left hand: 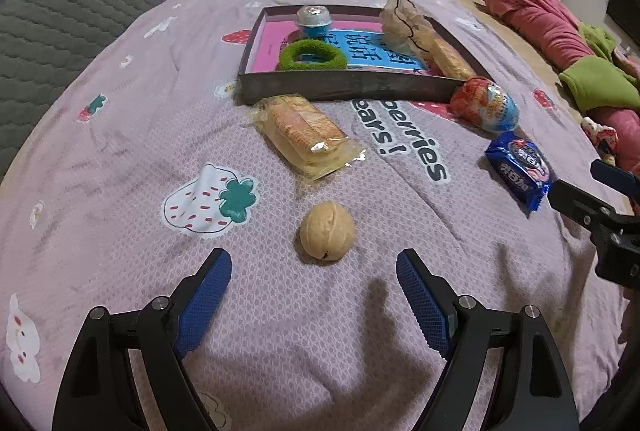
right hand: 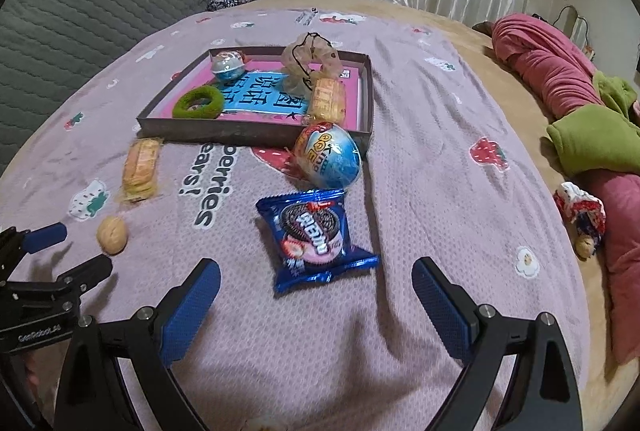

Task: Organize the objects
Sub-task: 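Withdraw both tools from the tray and approach the walnut and blue cookie pack, then grasp the walnut with the left tool while the right tool grasps the blue cookie pack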

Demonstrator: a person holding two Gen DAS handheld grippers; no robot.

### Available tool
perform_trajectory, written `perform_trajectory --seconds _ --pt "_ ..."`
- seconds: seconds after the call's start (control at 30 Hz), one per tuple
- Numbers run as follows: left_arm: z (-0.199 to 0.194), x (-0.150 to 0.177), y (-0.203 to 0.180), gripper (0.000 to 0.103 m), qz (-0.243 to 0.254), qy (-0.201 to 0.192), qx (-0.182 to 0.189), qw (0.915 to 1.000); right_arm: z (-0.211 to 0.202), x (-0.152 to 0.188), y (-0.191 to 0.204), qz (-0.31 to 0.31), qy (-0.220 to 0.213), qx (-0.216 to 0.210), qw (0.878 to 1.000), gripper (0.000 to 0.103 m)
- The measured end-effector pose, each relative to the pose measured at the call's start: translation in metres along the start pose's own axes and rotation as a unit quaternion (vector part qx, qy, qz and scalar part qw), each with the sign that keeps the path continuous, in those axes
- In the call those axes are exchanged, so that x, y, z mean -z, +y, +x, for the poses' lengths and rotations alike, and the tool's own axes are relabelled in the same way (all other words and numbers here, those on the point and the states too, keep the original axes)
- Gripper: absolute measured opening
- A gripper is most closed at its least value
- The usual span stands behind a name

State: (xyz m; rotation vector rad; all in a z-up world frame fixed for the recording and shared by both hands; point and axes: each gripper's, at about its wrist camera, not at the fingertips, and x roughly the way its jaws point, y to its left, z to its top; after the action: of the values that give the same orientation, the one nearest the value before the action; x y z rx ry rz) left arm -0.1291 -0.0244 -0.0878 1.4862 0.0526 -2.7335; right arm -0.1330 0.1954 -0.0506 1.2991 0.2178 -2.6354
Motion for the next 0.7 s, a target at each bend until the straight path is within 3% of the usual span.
perform_trajectory --seconds 0.6,0.7 --pt "0.021 -0.006 0.005 0.085 -0.009 0.0 0.006 0.9999 0.056 -0.016 -0.004 -0.007 0.029 -0.029 0.999 0.097" --pt "0.022 -0.008 0.004 0.086 -0.008 0.001 0.012 0.9999 0.058 -0.017 0.0 -0.011 0.028 -0.03 0.999 0.091"
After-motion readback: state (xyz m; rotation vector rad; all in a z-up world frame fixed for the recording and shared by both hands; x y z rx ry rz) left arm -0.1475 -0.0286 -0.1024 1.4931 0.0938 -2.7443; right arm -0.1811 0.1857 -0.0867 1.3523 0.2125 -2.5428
